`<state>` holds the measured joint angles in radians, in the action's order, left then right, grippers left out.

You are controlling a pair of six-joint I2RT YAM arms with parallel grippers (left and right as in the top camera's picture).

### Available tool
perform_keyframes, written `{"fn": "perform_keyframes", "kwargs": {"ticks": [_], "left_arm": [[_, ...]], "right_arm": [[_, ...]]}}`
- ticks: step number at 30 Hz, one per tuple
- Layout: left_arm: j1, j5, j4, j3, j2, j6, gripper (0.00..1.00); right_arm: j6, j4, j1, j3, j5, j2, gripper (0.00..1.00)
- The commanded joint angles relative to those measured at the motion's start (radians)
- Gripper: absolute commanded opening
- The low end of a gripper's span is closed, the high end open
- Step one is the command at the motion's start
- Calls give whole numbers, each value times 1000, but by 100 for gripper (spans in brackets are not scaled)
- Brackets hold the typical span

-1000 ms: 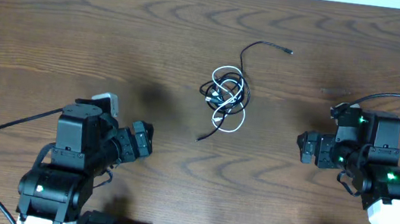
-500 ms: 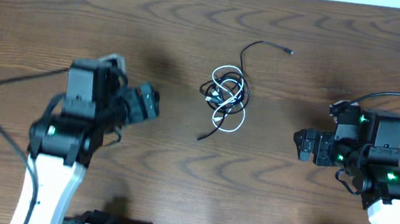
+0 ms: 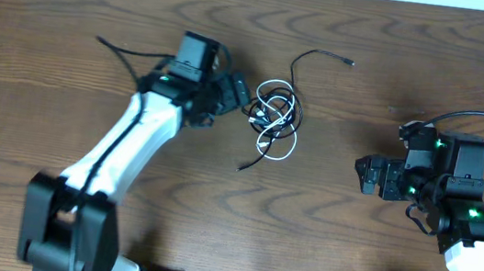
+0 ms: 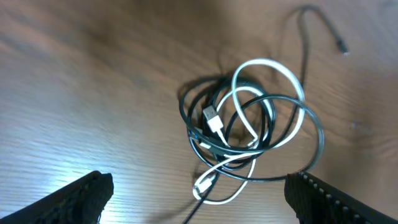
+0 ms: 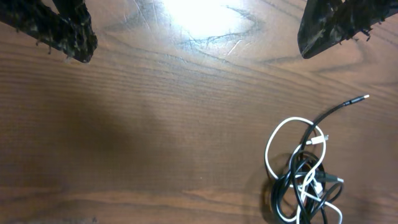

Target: Untangle cables

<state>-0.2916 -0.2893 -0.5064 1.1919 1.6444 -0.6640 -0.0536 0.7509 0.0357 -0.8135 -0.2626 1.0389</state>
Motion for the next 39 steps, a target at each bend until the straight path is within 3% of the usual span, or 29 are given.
{"fn": "perform_keyframes", "kwargs": {"ticks": [1, 5, 11, 16, 17, 18, 24, 27, 29, 30, 35, 39], "left_arm": [[-35, -58, 60, 21, 101, -179, 93], [-61, -69, 104, 21, 185, -260, 93], [-80, -66, 165, 21, 285, -266, 90], [-80, -66, 153, 20, 321, -266, 59], [-80, -68, 150, 20, 321, -266, 45], [-80, -74, 149, 20, 321, -264, 37], [-80, -97, 142, 21, 296, -195, 9], [-80, -96, 98, 21, 235, -107, 8], [-81, -96, 40, 21, 176, -39, 8], [-83, -97, -2, 21, 136, -1, 8], [-122, -131, -89, 21, 12, 124, 8], [-173, -137, -113, 20, -42, 141, 8]], "right_arm": [[-13, 2, -2, -21, -10, -3, 99], [-13, 2, -2, -21, -10, -3, 99], [-13, 2, -2, -21, -10, -3, 99], [-13, 2, -2, -21, -10, -3, 99], [-13, 2, -2, -21, -10, -3, 99], [-13, 2, -2, -21, -10, -3, 99], [-13, 2, -2, -21, -10, -3, 99], [-13, 0, -2, -21, -11, -3, 97], [-13, -10, -2, -21, -28, -2, 75], [-13, -27, -2, -21, -54, -1, 69], [-13, -135, 23, -21, -157, 26, 68], [-14, -213, 89, -21, -209, 81, 71]]}}
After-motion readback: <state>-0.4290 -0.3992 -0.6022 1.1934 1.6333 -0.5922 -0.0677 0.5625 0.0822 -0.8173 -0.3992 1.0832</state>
